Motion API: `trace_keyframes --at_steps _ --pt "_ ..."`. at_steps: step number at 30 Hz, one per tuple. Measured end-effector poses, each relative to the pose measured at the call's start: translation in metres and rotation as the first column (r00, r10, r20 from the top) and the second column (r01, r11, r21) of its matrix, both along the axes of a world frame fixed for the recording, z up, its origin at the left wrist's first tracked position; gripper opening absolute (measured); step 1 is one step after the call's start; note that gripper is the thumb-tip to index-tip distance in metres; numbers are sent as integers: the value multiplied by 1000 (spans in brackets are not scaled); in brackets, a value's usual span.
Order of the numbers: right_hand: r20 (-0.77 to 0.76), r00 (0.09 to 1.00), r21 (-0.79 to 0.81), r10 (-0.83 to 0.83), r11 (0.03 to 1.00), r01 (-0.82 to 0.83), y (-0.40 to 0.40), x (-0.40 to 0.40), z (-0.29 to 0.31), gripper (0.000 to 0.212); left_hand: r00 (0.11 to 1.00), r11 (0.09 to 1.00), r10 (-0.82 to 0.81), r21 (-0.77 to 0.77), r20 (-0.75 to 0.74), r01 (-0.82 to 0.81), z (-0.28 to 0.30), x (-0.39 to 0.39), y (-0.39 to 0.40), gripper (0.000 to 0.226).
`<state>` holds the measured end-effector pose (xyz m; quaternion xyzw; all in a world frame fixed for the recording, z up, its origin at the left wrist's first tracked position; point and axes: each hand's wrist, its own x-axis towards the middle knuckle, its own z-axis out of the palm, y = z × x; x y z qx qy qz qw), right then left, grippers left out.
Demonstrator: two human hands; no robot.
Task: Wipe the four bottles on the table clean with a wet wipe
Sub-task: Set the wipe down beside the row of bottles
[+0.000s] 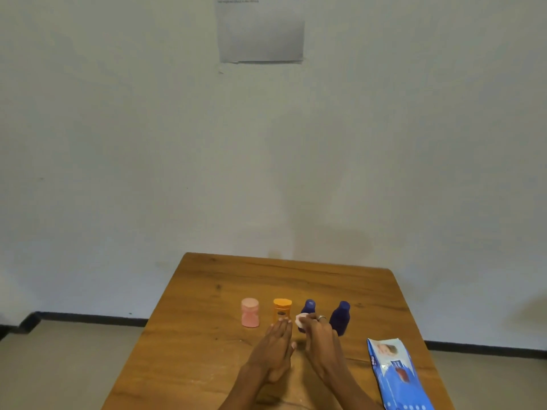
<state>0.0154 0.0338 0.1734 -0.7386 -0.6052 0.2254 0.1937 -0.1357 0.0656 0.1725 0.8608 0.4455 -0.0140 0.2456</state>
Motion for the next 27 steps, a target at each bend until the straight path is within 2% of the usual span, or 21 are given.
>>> trace_keyframes --at_steps 4,6,9,14,18,21,22,24,26,27 --pt "57 997 13 58 998 -59 9 -3 -8 42 998 998 60 17 15 -60 0 -3 -1 61" --pt "30 996 59 79 995 -81 13 -9 -12 40 994 994 110 17 21 -111 -2 -10 -4 61" --pt "36 982 61 184 981 -186 22 -23 -18 46 981 981 193 0 2 -193 -4 -26 -10 61" --pt "73 935 143 347 924 -354 33 -72 -26 37 925 925 380 -14 -16 -380 -9 -78 -25 61" --pt "54 833 174 550 817 -550 30 -132 -19 36 831 830 556 -36 -21 -557 -11 -137 -52 63" --pt "18 761 147 648 751 -643 24 -183 -14 24 741 738 671 -73 -37 -671 -14 -184 -74 83" --pt "1 749 134 662 743 -656 24 -203 -16 17 704 700 710 -76 -40 -710 -15 -201 -83 83" --pt "14 666 102 746 661 -743 21 -237 -17 8 641 638 766 -61 -55 -768 -16 -230 -99 67" --pt "-11 602 99 799 600 -794 14 -273 -17 12 577 574 815 -60 -53 -816 -17 -259 -118 63" --pt "50 566 134 823 556 -820 9 -289 -17 17 546 543 836 -55 -51 -838 -17 -272 -128 62"
